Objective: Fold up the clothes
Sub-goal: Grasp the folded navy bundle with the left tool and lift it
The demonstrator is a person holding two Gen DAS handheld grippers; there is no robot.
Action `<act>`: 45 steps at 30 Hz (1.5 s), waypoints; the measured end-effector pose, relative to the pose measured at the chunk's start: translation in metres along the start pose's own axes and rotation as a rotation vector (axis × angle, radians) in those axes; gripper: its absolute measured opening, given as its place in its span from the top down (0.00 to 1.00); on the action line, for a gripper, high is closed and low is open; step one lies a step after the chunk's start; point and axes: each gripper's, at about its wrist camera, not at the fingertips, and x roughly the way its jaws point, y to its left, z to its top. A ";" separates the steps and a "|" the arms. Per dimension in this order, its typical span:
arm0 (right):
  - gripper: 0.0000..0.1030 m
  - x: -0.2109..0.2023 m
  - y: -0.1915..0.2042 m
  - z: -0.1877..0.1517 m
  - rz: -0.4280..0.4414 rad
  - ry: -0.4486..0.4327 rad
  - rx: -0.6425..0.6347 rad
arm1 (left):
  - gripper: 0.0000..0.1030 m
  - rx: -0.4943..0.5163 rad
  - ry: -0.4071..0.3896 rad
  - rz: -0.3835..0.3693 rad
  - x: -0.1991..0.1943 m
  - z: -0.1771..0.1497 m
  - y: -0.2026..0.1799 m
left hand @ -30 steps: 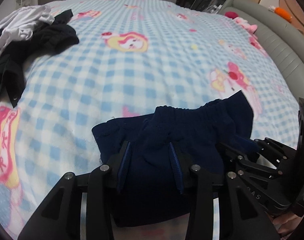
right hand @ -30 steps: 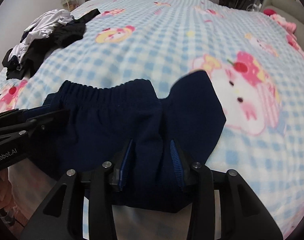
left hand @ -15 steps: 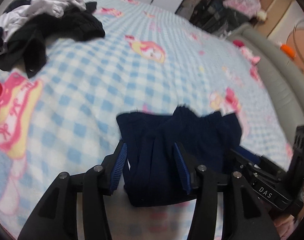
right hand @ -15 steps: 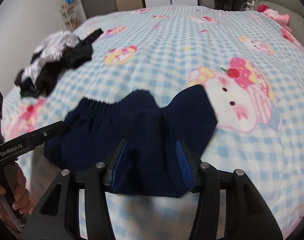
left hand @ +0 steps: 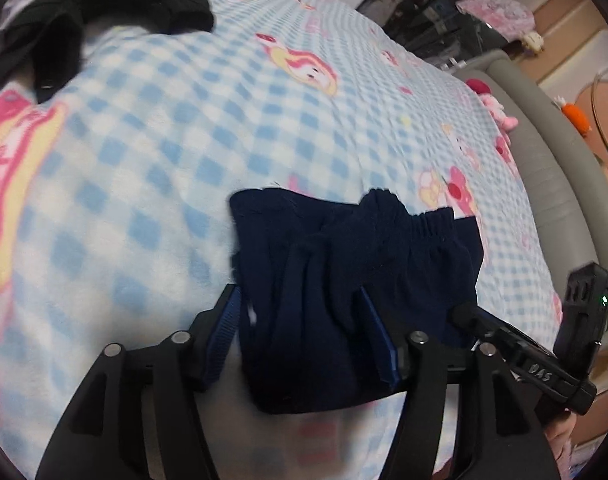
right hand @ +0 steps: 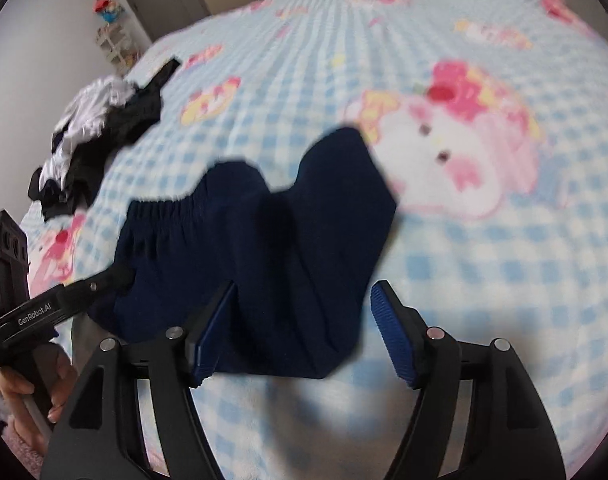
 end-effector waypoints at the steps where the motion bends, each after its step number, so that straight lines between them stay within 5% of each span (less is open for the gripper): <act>1: 0.30 0.005 0.004 0.000 -0.014 0.007 -0.020 | 0.35 0.010 0.007 0.010 0.004 0.000 -0.003; 4: 0.32 0.013 0.017 0.004 -0.031 0.002 -0.065 | 0.39 0.011 0.011 0.021 0.009 0.005 -0.007; 5: 0.34 0.014 0.023 0.006 -0.032 -0.001 -0.079 | 0.49 0.021 0.005 0.016 0.006 0.006 -0.009; 8: 0.52 0.010 0.036 0.010 0.002 -0.017 -0.117 | 0.61 0.084 -0.015 -0.004 -0.006 0.003 -0.023; 13: 0.45 0.038 0.033 0.015 0.025 0.061 -0.089 | 0.60 0.062 0.038 0.002 0.006 0.007 -0.017; 15: 0.49 0.043 0.025 0.016 0.063 0.083 -0.031 | 0.60 0.032 0.072 0.002 0.013 0.007 -0.012; 19: 0.78 0.022 0.029 0.015 0.075 0.052 -0.055 | 0.76 0.112 0.012 -0.011 -0.011 0.002 -0.039; 26: 0.84 -0.040 0.017 0.013 0.062 -0.069 -0.035 | 0.80 0.265 -0.002 -0.015 -0.038 -0.009 -0.109; 33: 0.84 -0.105 -0.053 0.016 0.012 -0.158 0.040 | 0.80 0.377 0.002 -0.088 -0.039 -0.016 -0.202; 45: 0.84 -0.199 -0.240 0.063 -0.145 -0.242 0.187 | 0.80 0.501 0.065 -0.246 0.055 -0.004 -0.411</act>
